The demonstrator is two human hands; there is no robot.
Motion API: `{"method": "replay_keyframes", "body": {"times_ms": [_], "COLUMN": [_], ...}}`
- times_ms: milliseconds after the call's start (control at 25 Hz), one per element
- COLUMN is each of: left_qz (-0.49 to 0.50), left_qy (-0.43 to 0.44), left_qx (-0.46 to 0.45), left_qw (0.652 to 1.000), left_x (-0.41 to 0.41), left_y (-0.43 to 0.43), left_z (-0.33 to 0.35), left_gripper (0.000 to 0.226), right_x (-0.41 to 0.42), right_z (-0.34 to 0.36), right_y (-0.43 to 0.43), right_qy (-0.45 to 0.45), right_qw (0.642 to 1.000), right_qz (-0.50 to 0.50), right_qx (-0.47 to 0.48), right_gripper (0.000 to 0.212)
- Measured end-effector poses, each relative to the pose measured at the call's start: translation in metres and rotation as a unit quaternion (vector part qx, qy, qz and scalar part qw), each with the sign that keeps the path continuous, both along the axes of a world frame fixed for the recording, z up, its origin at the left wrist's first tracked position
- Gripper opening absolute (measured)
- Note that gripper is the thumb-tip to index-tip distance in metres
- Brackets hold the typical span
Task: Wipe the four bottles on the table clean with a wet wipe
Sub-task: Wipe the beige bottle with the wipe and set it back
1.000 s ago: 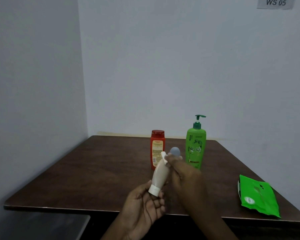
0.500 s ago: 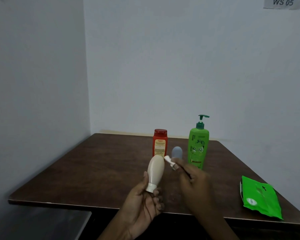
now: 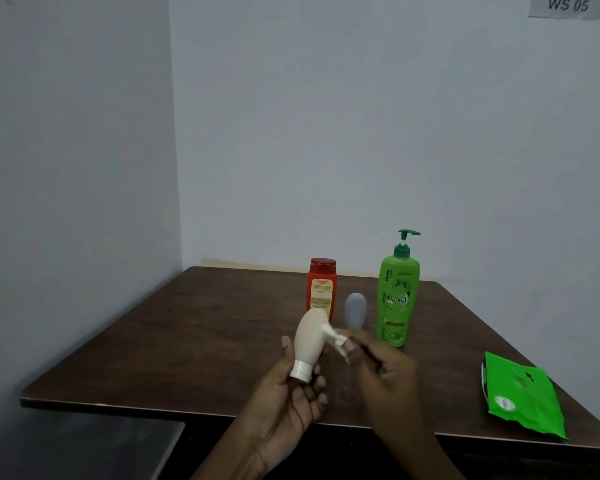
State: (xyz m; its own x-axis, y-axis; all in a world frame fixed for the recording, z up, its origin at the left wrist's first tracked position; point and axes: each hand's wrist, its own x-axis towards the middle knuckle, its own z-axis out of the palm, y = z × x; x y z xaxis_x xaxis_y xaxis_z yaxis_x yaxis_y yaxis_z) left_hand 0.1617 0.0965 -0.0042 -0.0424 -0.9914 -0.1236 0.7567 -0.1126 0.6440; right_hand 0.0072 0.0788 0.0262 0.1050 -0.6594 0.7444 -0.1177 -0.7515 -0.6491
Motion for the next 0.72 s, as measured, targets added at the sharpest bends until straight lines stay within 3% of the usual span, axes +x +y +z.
{"method": "replay_keyframes", "body": {"times_ms": [80, 160, 280, 400, 520, 600, 720], "left_qz": [0.001, 0.003, -0.023, -0.051, -0.065, -0.067, -0.091], "left_qy": [-0.014, -0.021, 0.003, 0.041, 0.012, 0.017, 0.034], "left_qx": [-0.012, -0.041, -0.055, -0.029, -0.031, -0.024, -0.048], "left_qw": [1.000, 0.999, 0.998, 0.997, 0.997, 0.997, 0.994], "left_x": [-0.006, -0.012, -0.015, -0.012, -0.006, -0.001, -0.001], "left_y": [0.003, 0.007, 0.013, 0.017, 0.013, 0.009, 0.009], "left_z": [0.001, 0.005, 0.011, 0.017, 0.010, 0.005, 0.003], "left_gripper": [0.060, 0.049, 0.045, 0.063, 0.066, 0.063, 0.061], "right_x": [0.001, 0.007, 0.014, 0.007, -0.010, -0.017, -0.017], "right_z": [0.007, 0.006, -0.009, -0.021, 0.001, 0.016, 0.021], "right_y": [-0.010, -0.014, -0.004, 0.005, 0.009, 0.010, -0.001], "right_qy": [-0.047, -0.036, 0.056, 0.159, 0.237, 0.230, 0.154], "right_qw": [0.996, 0.997, 0.997, 0.974, 0.961, 0.967, 0.979], "right_qz": [-0.070, -0.056, -0.041, -0.046, 0.035, 0.061, -0.069], "right_qx": [0.025, 0.044, -0.029, -0.158, -0.136, -0.087, -0.112], "right_gripper": [0.024, 0.023, 0.028, 0.035, 0.030, 0.022, 0.027]}}
